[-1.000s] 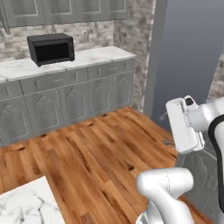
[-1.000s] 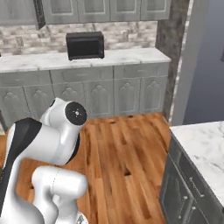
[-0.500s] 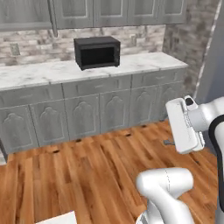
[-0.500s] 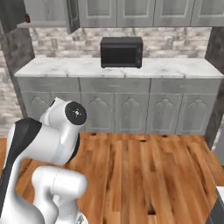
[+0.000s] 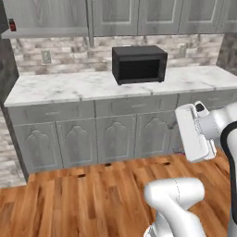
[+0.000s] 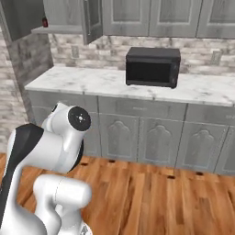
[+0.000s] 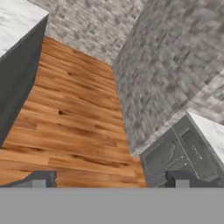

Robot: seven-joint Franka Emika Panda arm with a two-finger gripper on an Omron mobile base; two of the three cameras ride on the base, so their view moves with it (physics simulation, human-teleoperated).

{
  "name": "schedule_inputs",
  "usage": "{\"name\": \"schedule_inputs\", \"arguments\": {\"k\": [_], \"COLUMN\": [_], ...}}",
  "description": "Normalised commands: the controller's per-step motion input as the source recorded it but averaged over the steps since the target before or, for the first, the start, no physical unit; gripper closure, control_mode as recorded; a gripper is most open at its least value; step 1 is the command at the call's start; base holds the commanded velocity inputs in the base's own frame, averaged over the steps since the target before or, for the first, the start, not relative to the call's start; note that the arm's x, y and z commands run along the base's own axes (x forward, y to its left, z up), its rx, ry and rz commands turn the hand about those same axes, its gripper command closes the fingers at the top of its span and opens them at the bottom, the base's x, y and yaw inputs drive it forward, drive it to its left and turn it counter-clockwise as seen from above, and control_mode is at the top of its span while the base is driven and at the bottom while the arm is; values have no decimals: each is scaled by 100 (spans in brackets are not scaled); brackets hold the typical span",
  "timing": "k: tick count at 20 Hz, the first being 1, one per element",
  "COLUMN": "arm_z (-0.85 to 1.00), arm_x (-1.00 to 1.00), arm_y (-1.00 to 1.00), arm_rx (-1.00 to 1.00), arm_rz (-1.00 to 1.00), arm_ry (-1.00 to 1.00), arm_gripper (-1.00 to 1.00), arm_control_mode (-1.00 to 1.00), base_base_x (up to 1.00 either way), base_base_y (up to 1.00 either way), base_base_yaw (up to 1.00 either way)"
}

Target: Collect the paprika, mayonnaise, and shaker from the cabinet and place them next to the stove.

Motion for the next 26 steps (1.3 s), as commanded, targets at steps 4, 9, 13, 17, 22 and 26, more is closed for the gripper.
{"name": "schedule_inputs", "arguments": {"k": [4,9,13,17,22,26], "arm_z": [0,0,0,0,0,0], "arm_x": [0,0,0,0,0,0], "arm_y": [0,0,0,0,0,0], "arm_rx": [0,0,0,0,0,0], "arm_rz": [0,0,0,0,0,0], "arm_ry": [0,0,0,0,0,0], "arm_gripper": [-100,-100,-100,-100,-100,-100], "arm_control_mode": [100,100,100,100,100,100], "base_base_x": [100,99,80,55,55,58], "base_base_y": [12,39,66,72,68,58], "base_base_yaw": [29,25,14,4,0,0]}}
